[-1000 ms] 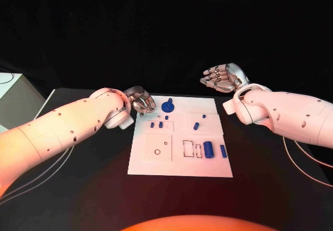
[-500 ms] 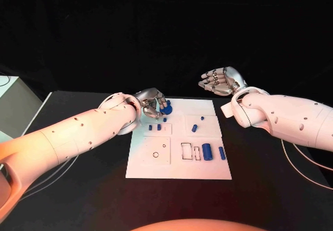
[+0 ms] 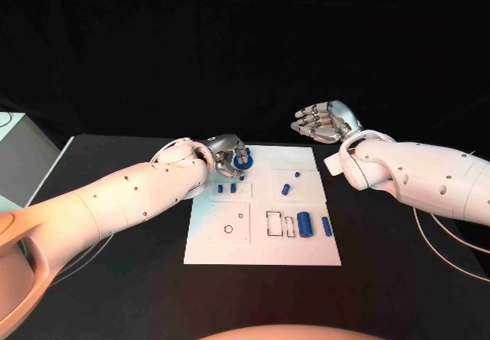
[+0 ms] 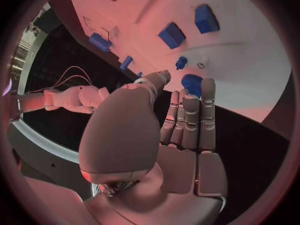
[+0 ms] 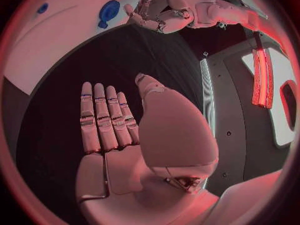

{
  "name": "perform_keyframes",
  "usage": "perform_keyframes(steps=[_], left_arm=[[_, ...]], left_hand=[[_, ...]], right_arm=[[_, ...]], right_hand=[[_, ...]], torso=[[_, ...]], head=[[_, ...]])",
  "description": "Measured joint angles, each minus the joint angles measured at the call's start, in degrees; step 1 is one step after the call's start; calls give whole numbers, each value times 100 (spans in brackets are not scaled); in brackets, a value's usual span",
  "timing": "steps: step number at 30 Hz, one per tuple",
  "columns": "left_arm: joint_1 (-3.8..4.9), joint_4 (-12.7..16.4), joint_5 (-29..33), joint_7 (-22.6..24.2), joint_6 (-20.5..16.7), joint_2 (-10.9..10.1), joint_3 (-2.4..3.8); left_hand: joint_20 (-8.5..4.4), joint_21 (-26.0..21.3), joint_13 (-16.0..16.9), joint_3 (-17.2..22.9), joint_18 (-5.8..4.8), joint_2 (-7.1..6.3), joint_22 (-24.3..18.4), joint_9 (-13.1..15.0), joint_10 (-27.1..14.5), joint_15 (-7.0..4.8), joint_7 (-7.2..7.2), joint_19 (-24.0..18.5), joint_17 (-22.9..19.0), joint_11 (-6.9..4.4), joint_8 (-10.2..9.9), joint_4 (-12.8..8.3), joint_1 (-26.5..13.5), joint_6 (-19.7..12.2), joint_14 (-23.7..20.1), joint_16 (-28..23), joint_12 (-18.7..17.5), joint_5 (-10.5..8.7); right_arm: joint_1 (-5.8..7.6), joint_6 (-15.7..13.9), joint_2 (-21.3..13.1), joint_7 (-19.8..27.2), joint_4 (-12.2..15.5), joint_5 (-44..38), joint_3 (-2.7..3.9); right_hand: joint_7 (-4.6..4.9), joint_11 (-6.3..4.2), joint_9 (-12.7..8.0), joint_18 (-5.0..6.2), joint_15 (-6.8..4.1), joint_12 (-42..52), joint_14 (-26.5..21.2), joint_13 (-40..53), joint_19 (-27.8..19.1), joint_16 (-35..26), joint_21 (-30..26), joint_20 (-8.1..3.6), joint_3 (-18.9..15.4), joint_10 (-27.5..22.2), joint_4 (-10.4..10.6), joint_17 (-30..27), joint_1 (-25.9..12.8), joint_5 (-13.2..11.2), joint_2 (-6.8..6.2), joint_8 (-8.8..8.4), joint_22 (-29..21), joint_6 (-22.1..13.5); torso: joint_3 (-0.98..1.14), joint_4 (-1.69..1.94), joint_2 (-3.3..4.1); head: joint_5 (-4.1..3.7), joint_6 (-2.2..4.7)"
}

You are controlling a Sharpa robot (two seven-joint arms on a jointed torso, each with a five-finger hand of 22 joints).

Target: Assemble the parts on the task board

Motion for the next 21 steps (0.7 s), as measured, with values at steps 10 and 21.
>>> perform_keyframes(steps=[10,21], left_arm=[[-7,-62,-145,-151,278,60,-7],[-22,-77,-190,-292,500,86,-9]], left_hand=[[-31,122,-110,17,-6,25,75,-122,285,-29,-10,48,232,-42,-91,17,-25,237,212,298,-79,0],[-46,241,-158,85,-11,25,194,-180,421,-61,-9,124,318,-70,-123,45,-25,358,286,426,-101,1]], right_arm=[[3,-2,9,-1,3,-9,1],[6,-2,26,-1,3,-13,1]], right_hand=[[0,0,0,0,0,0,0,0,0,0,0,0,0,0,0,-8,0,0,0,0,0,0],[0,0,0,0,0,0,0,0,0,0,0,0,0,0,0,-8,0,0,0,1,0,0]], torso=[[7,-10,19],[7,-9,25]], head=[[-8,-3],[-14,-24]])
